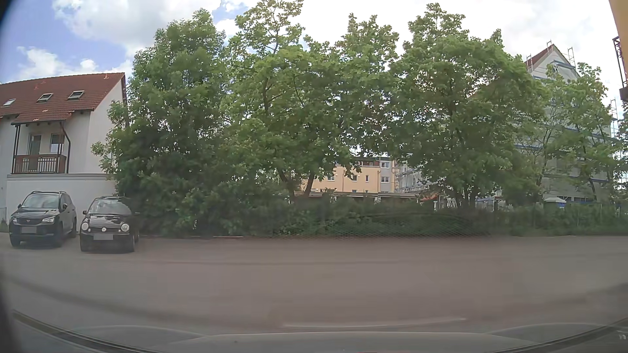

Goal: Follow the waypoints while adhering to traffic rules and regulations

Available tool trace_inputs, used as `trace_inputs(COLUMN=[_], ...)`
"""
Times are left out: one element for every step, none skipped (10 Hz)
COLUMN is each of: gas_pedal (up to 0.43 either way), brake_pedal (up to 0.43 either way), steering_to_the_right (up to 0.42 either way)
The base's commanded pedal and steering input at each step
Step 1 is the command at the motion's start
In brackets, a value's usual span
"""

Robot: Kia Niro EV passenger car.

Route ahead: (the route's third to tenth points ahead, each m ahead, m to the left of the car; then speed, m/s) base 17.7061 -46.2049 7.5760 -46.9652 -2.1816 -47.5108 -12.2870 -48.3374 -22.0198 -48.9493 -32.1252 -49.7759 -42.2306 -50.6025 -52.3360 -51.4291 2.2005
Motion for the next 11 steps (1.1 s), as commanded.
trace_inputs(gas_pedal=[0.079,0.079,0.079,0.079,0.079,0.079,0.079,0.079,0.079,0.079,0.079], brake_pedal=[0.024,0.024,0.018,0.018,0.024,0.018,0.024,0.018,0.024,0.018,0.024], steering_to_the_right=[0.156,0.124,0.115,0.118,0.127,0.134,0.141,0.146,0.153,0.164,0.177])
